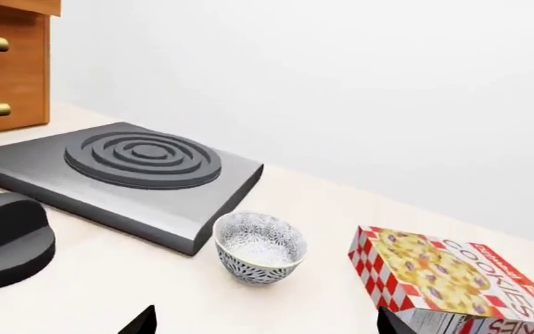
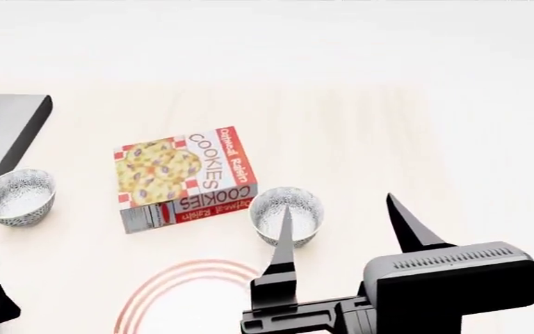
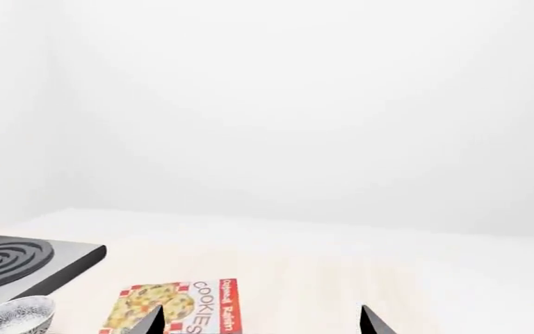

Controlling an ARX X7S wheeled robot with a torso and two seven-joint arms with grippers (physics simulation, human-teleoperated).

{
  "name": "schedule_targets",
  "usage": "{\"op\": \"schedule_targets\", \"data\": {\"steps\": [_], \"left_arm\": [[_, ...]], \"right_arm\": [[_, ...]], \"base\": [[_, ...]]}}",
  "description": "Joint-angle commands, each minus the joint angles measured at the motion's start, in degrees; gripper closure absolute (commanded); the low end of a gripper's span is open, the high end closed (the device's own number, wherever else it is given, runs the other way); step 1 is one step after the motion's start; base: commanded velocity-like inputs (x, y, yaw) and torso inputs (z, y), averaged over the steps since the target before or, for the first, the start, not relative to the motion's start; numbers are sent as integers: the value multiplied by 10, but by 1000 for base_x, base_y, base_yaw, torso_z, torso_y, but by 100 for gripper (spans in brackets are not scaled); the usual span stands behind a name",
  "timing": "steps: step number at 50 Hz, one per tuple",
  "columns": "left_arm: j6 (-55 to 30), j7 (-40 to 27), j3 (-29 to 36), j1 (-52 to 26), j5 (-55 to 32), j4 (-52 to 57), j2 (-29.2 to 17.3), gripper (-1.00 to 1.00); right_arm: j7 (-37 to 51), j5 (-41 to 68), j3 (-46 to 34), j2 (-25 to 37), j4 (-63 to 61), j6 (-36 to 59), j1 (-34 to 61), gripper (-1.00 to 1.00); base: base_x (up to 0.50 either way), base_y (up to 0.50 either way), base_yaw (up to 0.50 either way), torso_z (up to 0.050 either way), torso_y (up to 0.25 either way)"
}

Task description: Pick the akita bowl next to the plate and place it on the plate.

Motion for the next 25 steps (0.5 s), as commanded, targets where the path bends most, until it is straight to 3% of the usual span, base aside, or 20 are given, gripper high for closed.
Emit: {"op": "schedule_targets", "data": {"steps": [1,25], "left_arm": [[7,1,2,-2,-1,-10,-1,-100],[7,-4,6,0,-6,-6,-5,-100]], "right_arm": [[1,1,-6,4,1,-4,0,-100],[5,-1,-13,11,11,-23,-5,-100]], "base": [[500,-125,0,0,0],[500,15,0,0,1]]}}
